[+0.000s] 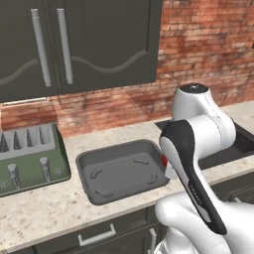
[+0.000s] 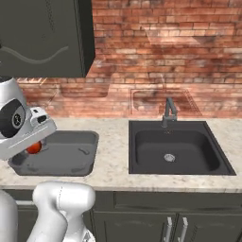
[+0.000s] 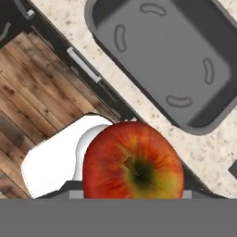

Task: Pick the peach and apple from the fridge and place them inside the tupperware on the counter.

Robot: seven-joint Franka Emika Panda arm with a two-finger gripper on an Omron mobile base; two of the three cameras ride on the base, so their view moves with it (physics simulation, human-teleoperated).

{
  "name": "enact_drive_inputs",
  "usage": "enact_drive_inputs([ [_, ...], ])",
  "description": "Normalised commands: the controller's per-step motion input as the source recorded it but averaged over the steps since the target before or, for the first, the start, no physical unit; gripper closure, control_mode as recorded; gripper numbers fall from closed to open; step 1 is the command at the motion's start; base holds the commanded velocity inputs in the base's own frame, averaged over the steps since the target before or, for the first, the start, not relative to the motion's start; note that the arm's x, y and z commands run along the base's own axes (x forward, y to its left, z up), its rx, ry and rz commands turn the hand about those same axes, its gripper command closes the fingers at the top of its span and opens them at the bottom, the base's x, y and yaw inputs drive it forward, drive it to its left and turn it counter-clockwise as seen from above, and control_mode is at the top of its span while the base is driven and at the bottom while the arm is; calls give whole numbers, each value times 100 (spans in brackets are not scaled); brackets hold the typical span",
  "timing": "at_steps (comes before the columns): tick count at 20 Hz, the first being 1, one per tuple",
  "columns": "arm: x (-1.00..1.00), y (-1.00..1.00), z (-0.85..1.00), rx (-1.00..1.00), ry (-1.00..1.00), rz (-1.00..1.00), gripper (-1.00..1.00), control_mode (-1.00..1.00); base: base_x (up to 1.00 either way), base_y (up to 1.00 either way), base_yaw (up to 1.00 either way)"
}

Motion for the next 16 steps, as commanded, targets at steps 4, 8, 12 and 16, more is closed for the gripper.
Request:
enact_drive_inputs([
  [4, 33, 0, -27, 0, 0, 44, 100, -100, 0, 0, 0],
  [8, 42, 0, -23, 0, 0, 1, 100, -100, 0, 0, 0],
  [12, 51, 0, -24, 0, 1, 0, 100, -100, 0, 0, 0],
  [16, 63, 2, -23, 0, 12, -3, 100, -100, 0, 0, 0],
])
